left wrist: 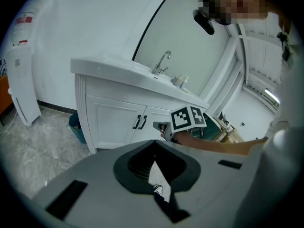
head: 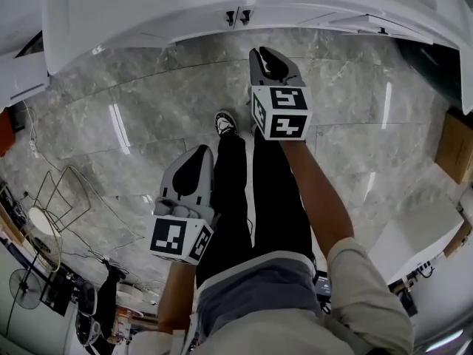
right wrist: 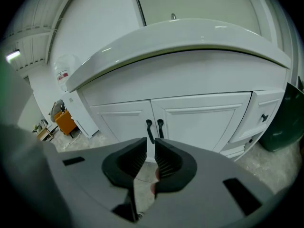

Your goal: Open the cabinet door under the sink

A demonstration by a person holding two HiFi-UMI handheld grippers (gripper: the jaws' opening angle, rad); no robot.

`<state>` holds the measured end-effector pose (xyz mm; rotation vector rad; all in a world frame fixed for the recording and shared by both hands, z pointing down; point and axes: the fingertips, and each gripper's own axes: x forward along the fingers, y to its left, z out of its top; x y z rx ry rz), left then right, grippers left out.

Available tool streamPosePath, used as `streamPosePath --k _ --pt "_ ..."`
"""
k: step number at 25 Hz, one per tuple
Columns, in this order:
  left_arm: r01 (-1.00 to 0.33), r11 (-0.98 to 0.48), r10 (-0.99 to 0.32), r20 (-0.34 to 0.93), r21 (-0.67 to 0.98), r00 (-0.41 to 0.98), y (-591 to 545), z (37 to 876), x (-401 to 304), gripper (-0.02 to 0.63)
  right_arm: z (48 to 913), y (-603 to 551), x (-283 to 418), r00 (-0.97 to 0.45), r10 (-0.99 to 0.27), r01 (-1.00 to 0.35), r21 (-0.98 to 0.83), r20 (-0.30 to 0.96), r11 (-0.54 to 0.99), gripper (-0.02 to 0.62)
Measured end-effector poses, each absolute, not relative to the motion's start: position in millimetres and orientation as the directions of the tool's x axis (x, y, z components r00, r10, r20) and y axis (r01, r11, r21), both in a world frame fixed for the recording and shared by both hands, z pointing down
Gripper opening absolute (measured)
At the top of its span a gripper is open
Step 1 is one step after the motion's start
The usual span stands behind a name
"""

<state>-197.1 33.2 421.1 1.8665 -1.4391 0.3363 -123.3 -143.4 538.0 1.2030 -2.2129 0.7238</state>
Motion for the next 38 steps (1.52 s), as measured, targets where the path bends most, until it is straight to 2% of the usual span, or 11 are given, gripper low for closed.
streamPosePath --k 17,24,33,38 --pt "-0.895 -0.038 -0.692 0.634 0.445 0.345 46.9 464.1 -197.3 -0.001 591.3 -194.9 -141.3 -0.439 -0.59 -0.876 -0.178 0.678 0.448 0.106" --pt "-0.886 -0.019 -0.696 0.63 0.464 0.345 41.3 468.0 -200.3 0.0 606.3 -214.3 -146.8 -0.421 -0.582 -0.871 -0.131 0.696 0.474 0.104" --pt "-0.872 -0.034 -0.675 0.632 0.489 0.381 43.1 474.7 -197.1 0.0 614.7 -230.8 -154.4 -0.388 -0.598 -0.893 -0.124 0.702 0.434 0.104" --pt "-0.874 -0.036 -0.668 0.639 0.484 0.381 40.4 478.3 -200.5 -0.001 615.1 -234.1 -154.4 -0.345 -0.612 -0.908 -0.088 0.711 0.41 0.08"
